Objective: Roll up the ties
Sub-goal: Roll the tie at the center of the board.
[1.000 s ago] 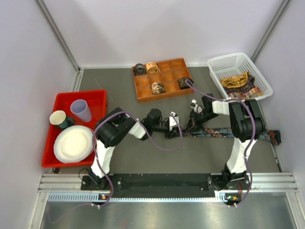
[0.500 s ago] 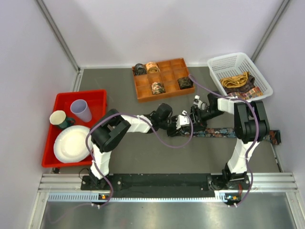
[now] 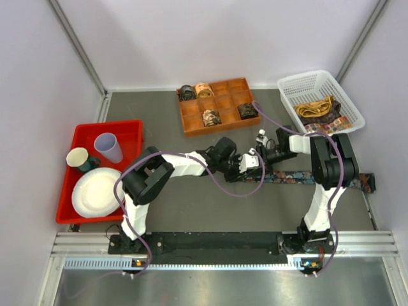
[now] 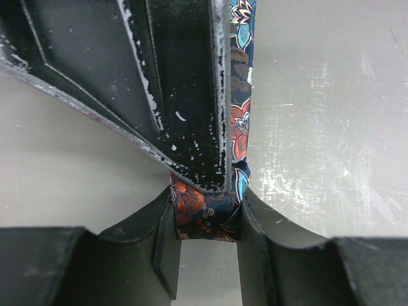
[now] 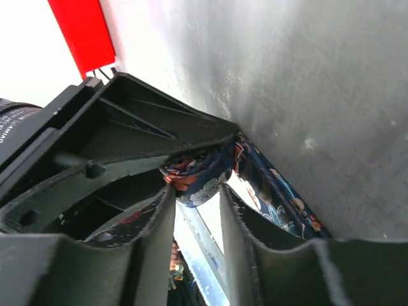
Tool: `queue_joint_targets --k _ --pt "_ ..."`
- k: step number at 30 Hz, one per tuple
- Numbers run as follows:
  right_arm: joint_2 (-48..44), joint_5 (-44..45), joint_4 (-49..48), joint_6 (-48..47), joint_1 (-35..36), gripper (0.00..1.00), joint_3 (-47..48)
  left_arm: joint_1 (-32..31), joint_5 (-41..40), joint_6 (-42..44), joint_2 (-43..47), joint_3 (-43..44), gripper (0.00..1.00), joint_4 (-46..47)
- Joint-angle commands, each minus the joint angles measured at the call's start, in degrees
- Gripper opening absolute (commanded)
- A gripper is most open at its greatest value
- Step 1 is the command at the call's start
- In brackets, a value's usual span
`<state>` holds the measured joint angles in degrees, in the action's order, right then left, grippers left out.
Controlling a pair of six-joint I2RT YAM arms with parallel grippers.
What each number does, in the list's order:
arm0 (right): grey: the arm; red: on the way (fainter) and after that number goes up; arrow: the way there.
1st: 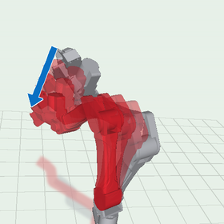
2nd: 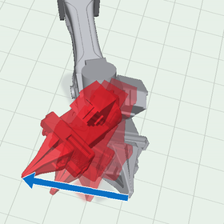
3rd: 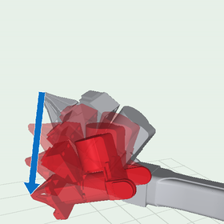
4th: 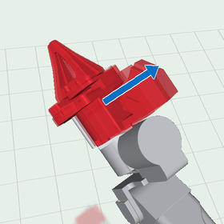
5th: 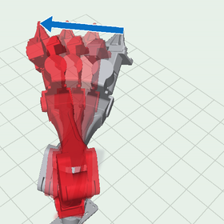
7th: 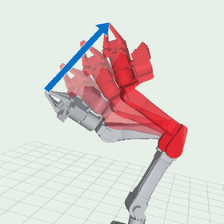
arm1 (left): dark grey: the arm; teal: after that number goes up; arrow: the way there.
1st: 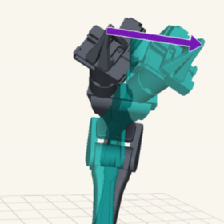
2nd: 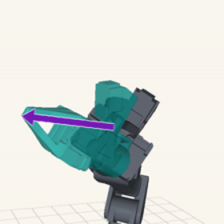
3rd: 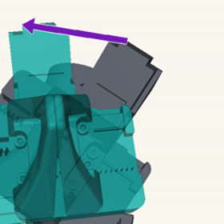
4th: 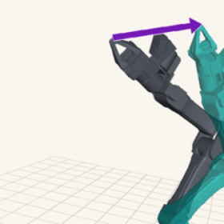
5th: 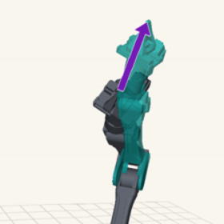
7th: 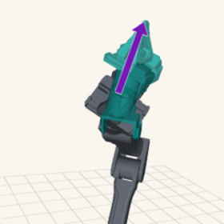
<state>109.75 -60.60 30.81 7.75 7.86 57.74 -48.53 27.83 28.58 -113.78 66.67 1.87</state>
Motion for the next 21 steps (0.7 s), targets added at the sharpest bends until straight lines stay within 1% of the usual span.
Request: queue_joint_targets --k 1,2,3,4,5,7,9,11,12,13,14,15,16,17,18,20,21 --pt "0.1 -2.2 -4.6 0.0 1.5 0.29 -0.2 0.1 -7.4 2.4 -4.4 -2.0 0.24 -15.8" --pt "0.3 -2.1 -4.7 0.1 1.8 0.20 -0.3 0.1 -7.4 2.4 -4.5 -2.0 0.25 -15.8" --pt "0.4 -1.5 -4.7 -0.2 2.0 0.14 -0.3 0.0 -7.2 2.4 -4.8 -1.7 0.26 -16.2" --pt "0.8 -0.1 -4.4 -0.5 2.2 0.06 -0.1 0.0 -7.1 2.2 -4.9 -1.5 0.28 -16.4" --pt "1.6 0.7 -4.0 -0.9 2.2 0.00 0.1 0.0 -6.9 2.2 -5.1 -1.2 0.38 -16.6" --pt "2.4 3.0 -3.0 -1.8 2.2 0.00 0.3 0.1 -6.6 1.7 -5.6 -0.4 0.43 -17.4" --pt "2.9 4.9 -2.9 -1.7 2.2 0.00 0.0 0.6 -5.0 1.1 -5.8 -0.2 0.53 -16.9" --pt "2.9 7.6 -3.7 -0.9 2.1 0.00 -0.2 1.3 -2.0 0.5 -5.5 -0.8 0.60 -14.5" --pt "3.0 9.0 -3.9 -0.8 2.1 0.00 -0.2 2.2 -0.9 0.0 -4.8 -1.3 0.65 -13.1" --pt "3.2 9.9 -4.1 -0.5 2.1 0.00 -0.1 2.8 0.8 -0.2 -4.4 -2.7 0.66 -11.4" --pt "3.2 10.8 -4.0 -0.2 2.1 0.00 0.2 3.6 2.3 -0.5 -3.7 -3.7 0.67 -7.3" --pt "3.3 11.6 -4.0 0.1 2.0 0.00 0.3 5.3 5.9 -1.9 -2.0 -5.0 0.70 -4.1" --pt "3.3 13.8 -4.1 0.5 2.1 0.00 0.4 6.2 7.7 -2.7 -1.3 -7.4 0.70 -2.2" --pt "3.3 14.8 -4.2 0.9 2.1 0.00 0.5 6.9 9.7 -3.8 -0.7 -8.6 0.71 5.0" --pt "3.3 16.6 -4.3 1.2 2.1 0.00 0.6 7.9 12.6 -5.1 -0.1 -9.5 0.71 7.3" --pt "3.5 19.1 -4.2 2.2 2.1 0.00 0.8 8.4 15.0 -5.2 -0.4 -11.2 0.72 11.3" --pt "3.5 20.9 -4.0 2.3 2.1 0.00 1.0 8.4 16.3 -6.9 -1.0 -11.6 0.72 15.5"
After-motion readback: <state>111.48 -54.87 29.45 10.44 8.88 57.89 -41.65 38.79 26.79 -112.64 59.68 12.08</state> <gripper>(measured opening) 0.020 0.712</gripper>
